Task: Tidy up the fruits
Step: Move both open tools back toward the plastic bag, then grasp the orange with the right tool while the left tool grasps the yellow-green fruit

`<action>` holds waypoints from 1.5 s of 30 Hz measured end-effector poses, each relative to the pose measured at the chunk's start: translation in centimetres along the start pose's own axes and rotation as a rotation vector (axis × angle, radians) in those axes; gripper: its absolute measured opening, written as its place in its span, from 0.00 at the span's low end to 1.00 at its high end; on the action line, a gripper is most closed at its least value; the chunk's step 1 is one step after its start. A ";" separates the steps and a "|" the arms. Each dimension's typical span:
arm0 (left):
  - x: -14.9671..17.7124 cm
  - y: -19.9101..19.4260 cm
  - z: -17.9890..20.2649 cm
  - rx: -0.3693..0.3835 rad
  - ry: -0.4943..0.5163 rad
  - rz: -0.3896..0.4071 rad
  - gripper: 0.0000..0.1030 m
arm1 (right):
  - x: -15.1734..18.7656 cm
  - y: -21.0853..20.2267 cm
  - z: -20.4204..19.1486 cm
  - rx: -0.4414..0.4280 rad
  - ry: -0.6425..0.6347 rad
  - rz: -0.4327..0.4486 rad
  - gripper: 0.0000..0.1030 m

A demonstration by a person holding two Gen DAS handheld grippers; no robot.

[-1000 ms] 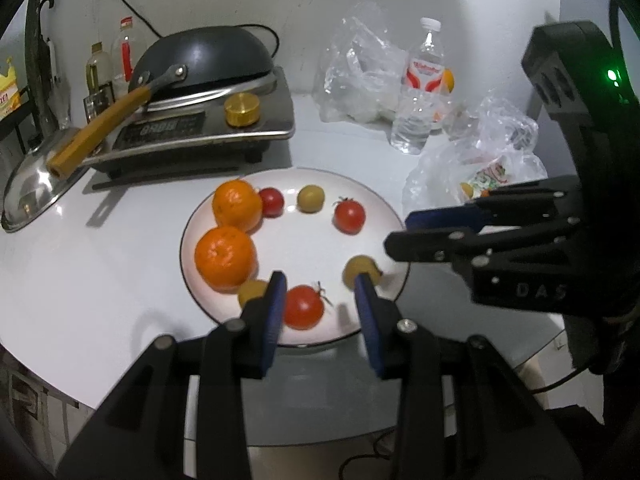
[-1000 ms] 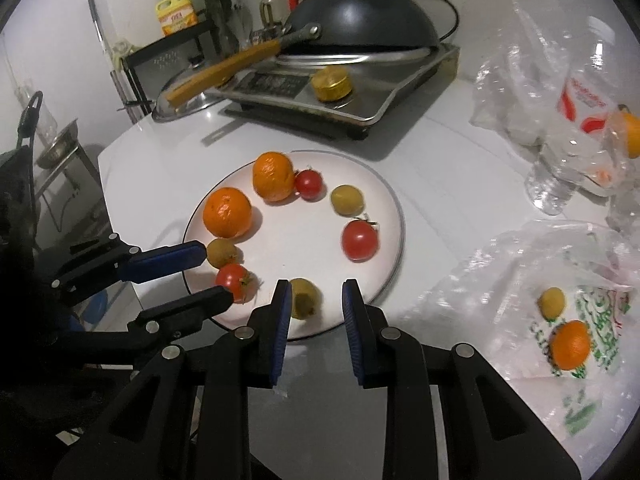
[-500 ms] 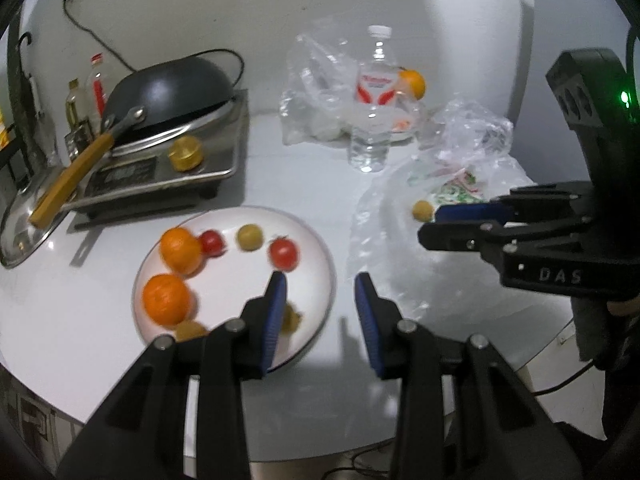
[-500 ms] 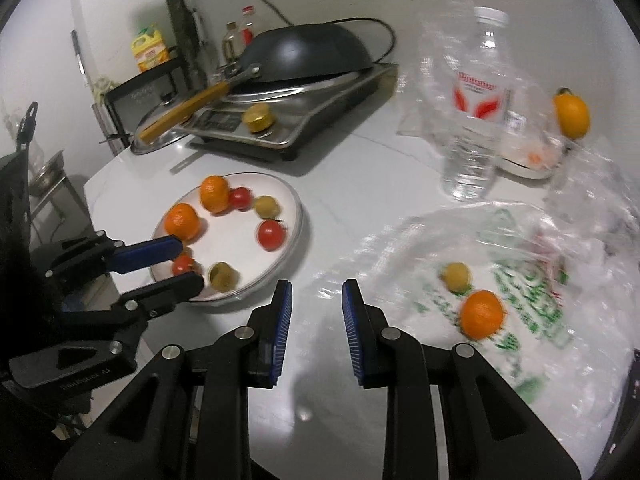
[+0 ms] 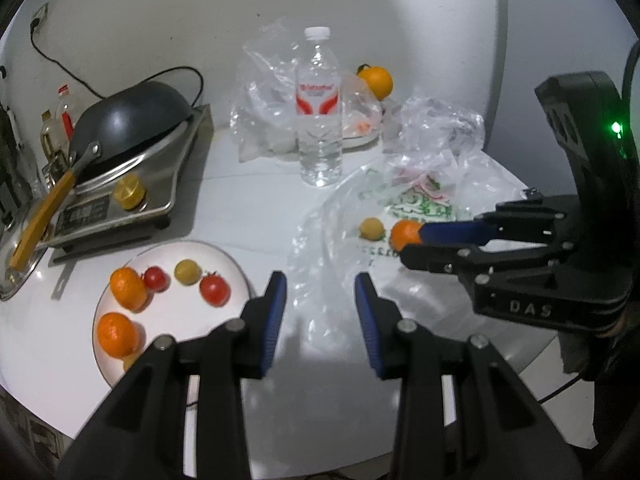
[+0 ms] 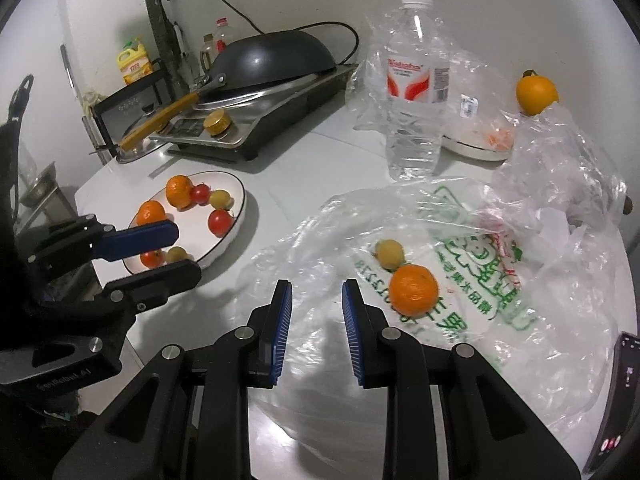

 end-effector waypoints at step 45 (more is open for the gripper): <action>-2.2 7.1 3.4 0.018 0.076 -0.037 0.49 | 1.8 6.1 7.3 0.001 0.029 -0.146 0.40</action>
Point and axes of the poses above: each gripper's, at about its wrist camera, not at the fingertips, and y roughly the way its jaws point, z to its right, x to its underside, the point moved 3 cm from there along y, roughly the way its jaws point, and after that the axes turned 8 degrees about z, right-handed, at the moved point
